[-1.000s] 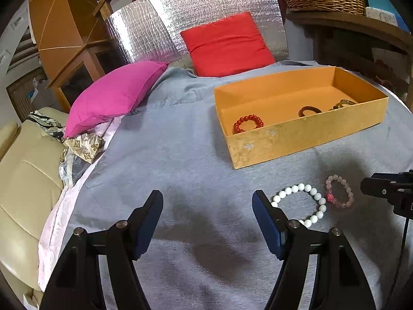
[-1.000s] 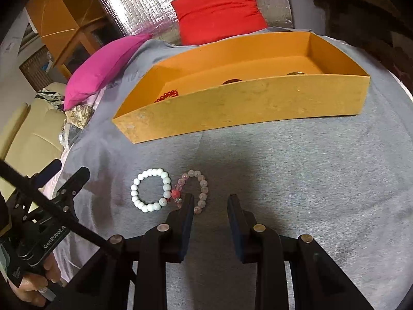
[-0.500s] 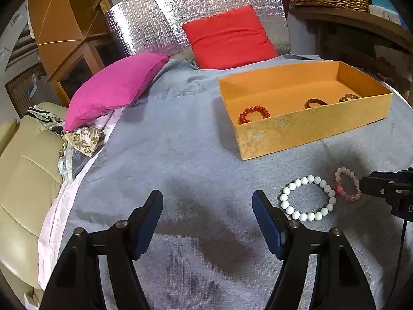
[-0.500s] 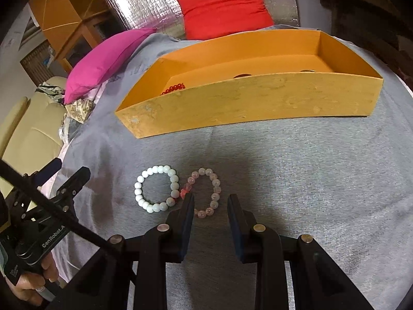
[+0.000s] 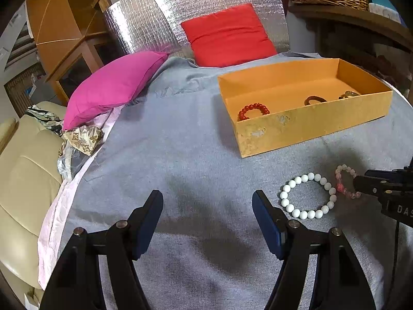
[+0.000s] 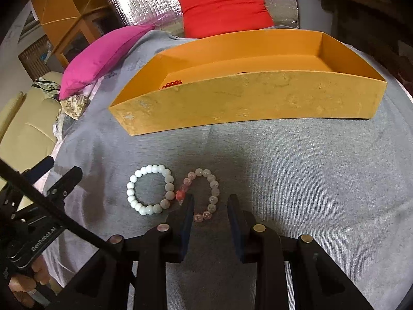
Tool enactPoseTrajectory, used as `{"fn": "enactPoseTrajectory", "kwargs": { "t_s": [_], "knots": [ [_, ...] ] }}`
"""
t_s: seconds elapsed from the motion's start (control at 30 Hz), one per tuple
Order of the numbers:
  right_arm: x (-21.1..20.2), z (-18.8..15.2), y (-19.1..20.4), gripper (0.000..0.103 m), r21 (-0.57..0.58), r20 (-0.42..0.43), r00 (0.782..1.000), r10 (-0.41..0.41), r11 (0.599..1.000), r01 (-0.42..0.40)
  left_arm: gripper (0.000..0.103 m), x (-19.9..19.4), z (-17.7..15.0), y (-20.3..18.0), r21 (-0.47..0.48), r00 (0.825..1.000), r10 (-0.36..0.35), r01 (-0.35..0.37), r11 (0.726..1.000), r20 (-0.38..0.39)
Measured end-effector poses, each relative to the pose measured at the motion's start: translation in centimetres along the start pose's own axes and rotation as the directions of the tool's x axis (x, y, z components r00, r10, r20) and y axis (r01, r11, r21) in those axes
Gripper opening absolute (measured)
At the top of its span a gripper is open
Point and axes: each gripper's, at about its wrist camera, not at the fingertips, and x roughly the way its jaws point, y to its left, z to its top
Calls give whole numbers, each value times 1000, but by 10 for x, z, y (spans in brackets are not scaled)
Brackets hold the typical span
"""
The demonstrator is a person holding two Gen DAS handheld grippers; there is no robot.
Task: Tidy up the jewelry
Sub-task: 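Move the right tool over the pink crystal bracelet and grasp it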
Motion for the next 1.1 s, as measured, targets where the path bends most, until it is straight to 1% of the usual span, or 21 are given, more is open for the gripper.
{"fn": "enactPoseTrajectory", "kwargs": {
  "t_s": [0.13,0.3,0.4,0.47,0.57,0.83,1.1],
  "knots": [
    [5,1,1,30,-8,3,1000,-12,1000,12,72,0,0,0,-1,1000,0,0,1000,0],
    [8,1,8,29,-46,20,998,-54,997,54,72,0,0,-1,-2,1000,0,0,1000,-1],
    [10,0,12,24,-68,26,996,-81,994,82,72,0,-1,-1,-3,1000,-2,2,1000,1],
    [11,-1,12,23,-76,27,996,-91,993,92,72,-1,-1,-1,-4,1000,-3,3,1000,2],
    [11,-1,11,17,-83,31,994,-107,991,109,72,-1,0,-1,-6,1000,-3,3,1000,2],
    [10,0,6,15,-86,35,990,-136,987,139,72,-1,1,-3,-5,1000,-7,7,1000,2],
    [3,-1,-10,14,-64,37,986,-161,984,164,72,-2,3,-9,0,1000,-10,10,1000,1]
  ]
}}
